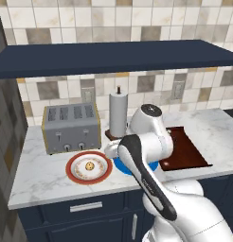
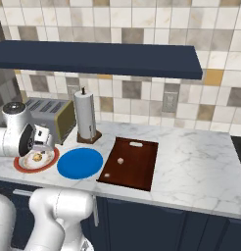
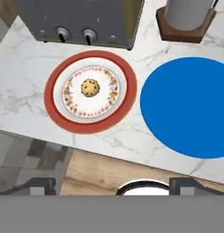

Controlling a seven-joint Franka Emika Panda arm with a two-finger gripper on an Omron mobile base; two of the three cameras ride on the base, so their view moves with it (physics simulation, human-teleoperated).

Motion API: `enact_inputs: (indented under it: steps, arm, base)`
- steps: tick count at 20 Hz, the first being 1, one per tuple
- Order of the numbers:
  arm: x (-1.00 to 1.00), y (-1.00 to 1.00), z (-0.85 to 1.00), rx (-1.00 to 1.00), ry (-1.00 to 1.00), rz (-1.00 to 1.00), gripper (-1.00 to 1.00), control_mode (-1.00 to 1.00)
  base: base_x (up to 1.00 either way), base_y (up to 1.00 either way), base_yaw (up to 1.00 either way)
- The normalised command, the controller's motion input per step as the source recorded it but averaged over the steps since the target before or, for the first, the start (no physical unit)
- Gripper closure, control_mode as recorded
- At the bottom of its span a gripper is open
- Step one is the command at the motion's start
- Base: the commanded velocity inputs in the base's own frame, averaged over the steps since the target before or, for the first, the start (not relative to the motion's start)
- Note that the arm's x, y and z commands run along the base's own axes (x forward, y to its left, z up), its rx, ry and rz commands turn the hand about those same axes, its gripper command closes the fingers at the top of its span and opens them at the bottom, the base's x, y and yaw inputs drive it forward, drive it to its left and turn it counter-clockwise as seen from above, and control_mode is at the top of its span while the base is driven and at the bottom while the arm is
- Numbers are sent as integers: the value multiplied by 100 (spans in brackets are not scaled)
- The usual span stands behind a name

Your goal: Move the dessert items from the plates to the tray.

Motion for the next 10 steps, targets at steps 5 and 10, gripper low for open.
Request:
enact_inputs:
  steps: [5,10]
  arm:
    - [7,98,7,0,-19,-2,-100,-100]
    - [42,56,-2,0,-12,-8,-100,-100]
  base:
    - [0,0,0]
    - [0,0,0]
